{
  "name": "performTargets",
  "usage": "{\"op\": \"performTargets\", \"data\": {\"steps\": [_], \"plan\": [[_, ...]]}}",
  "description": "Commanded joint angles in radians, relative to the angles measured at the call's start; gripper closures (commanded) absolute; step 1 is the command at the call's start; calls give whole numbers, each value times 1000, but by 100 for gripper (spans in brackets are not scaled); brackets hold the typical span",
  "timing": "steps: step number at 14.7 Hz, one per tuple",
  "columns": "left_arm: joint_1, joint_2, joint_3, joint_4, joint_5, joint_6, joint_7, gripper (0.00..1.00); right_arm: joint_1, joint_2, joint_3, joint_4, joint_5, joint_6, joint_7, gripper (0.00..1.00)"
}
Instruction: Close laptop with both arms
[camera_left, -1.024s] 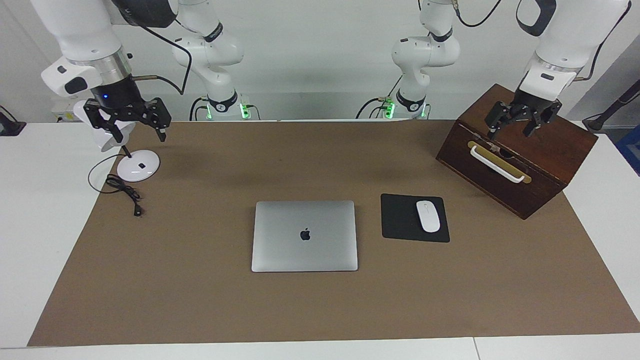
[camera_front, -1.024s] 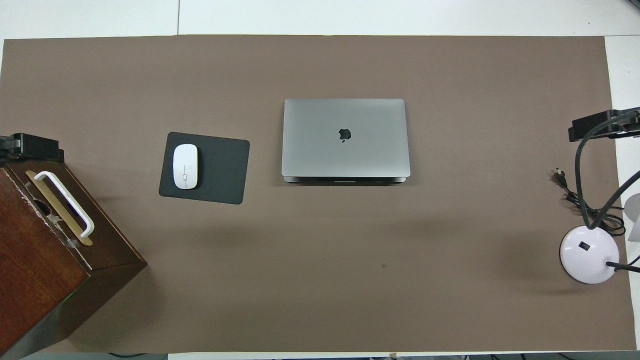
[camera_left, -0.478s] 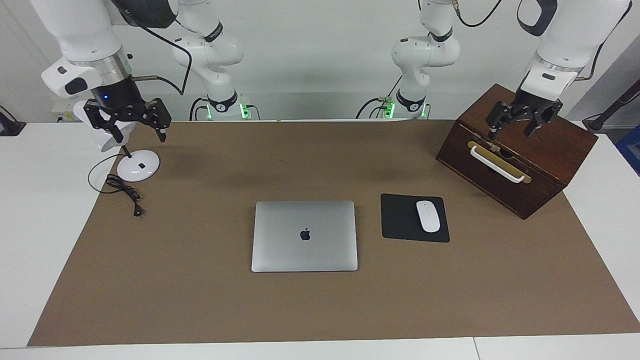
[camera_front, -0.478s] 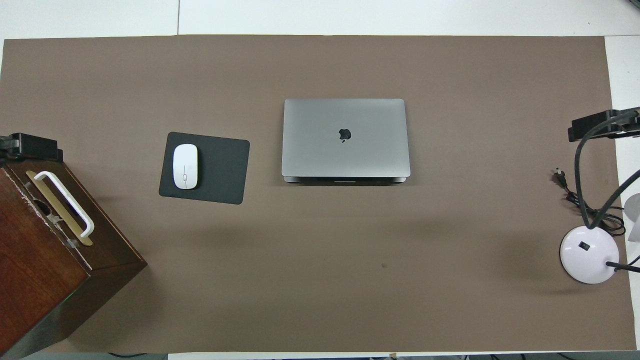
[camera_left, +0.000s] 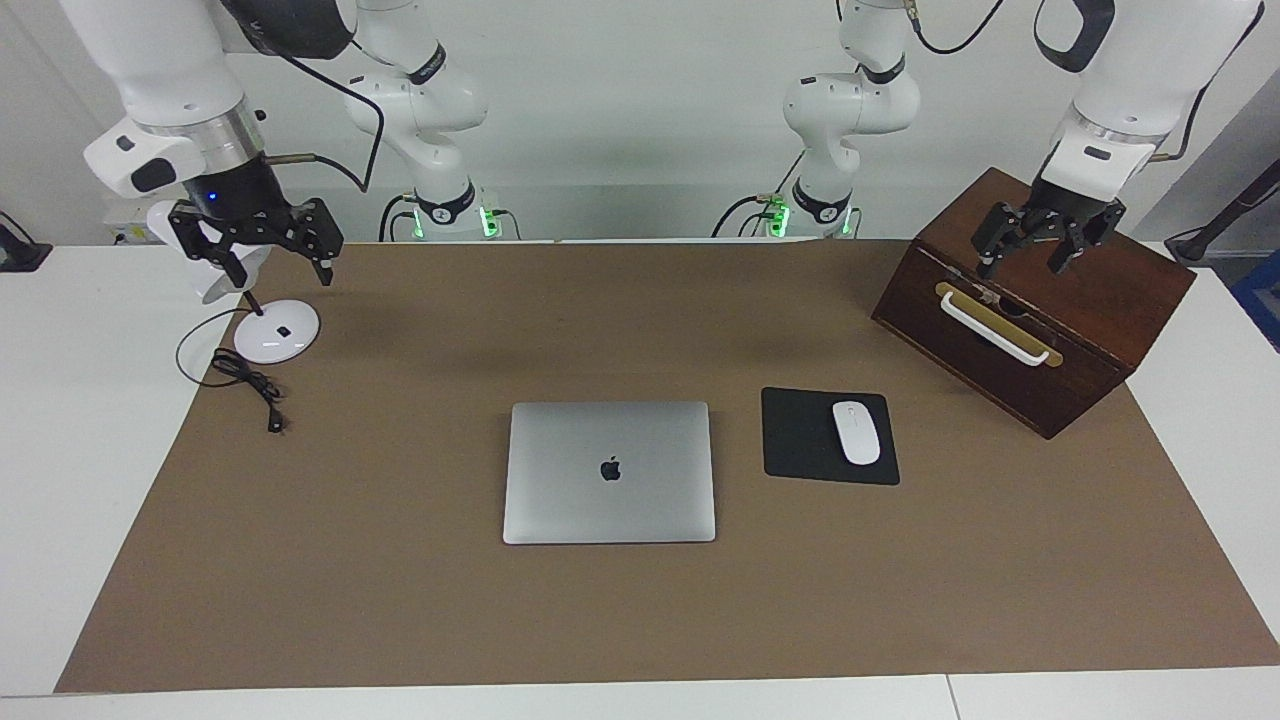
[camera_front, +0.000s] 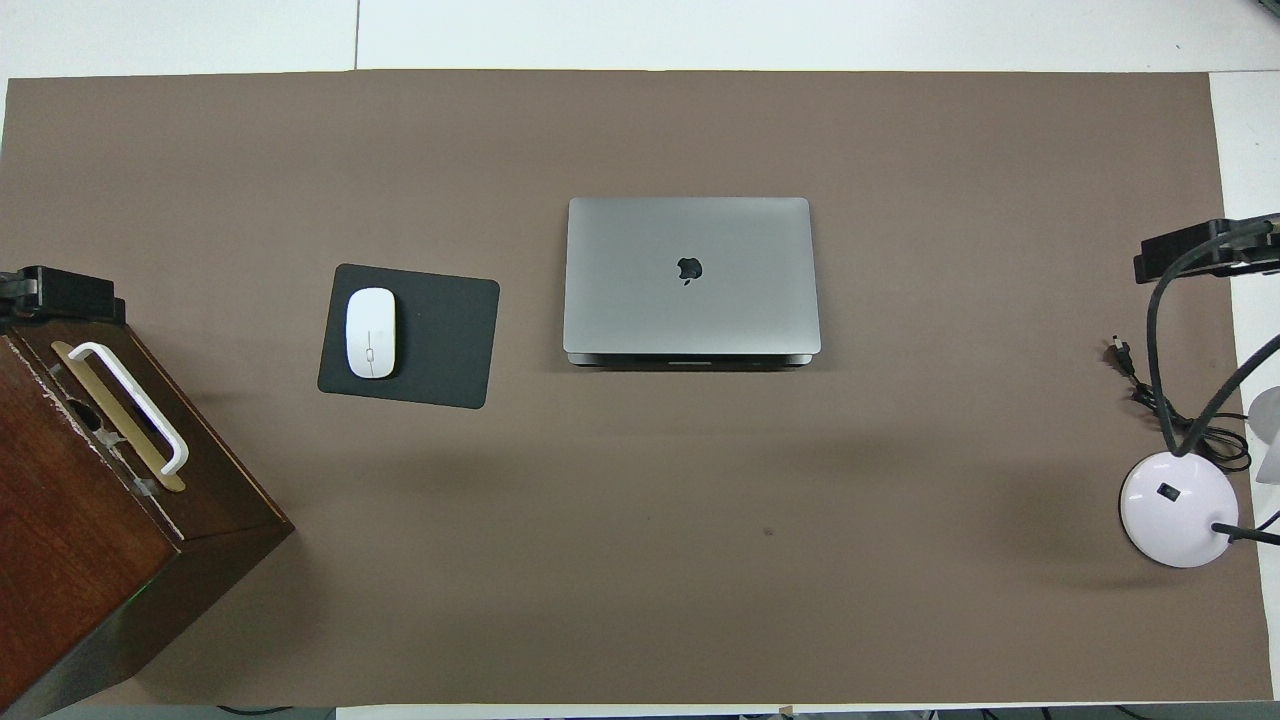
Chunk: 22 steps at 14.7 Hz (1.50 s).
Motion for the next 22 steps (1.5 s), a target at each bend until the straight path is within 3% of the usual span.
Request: {"op": "performTargets", "data": {"steps": [1, 22], "plan": [[8, -1, 1, 17, -11, -24, 15, 0, -2, 5, 0, 10, 9, -5, 7, 0], [8, -6, 6, 8, -48, -7, 14, 0, -4, 11, 0, 12, 9, -2, 7, 0]]}}
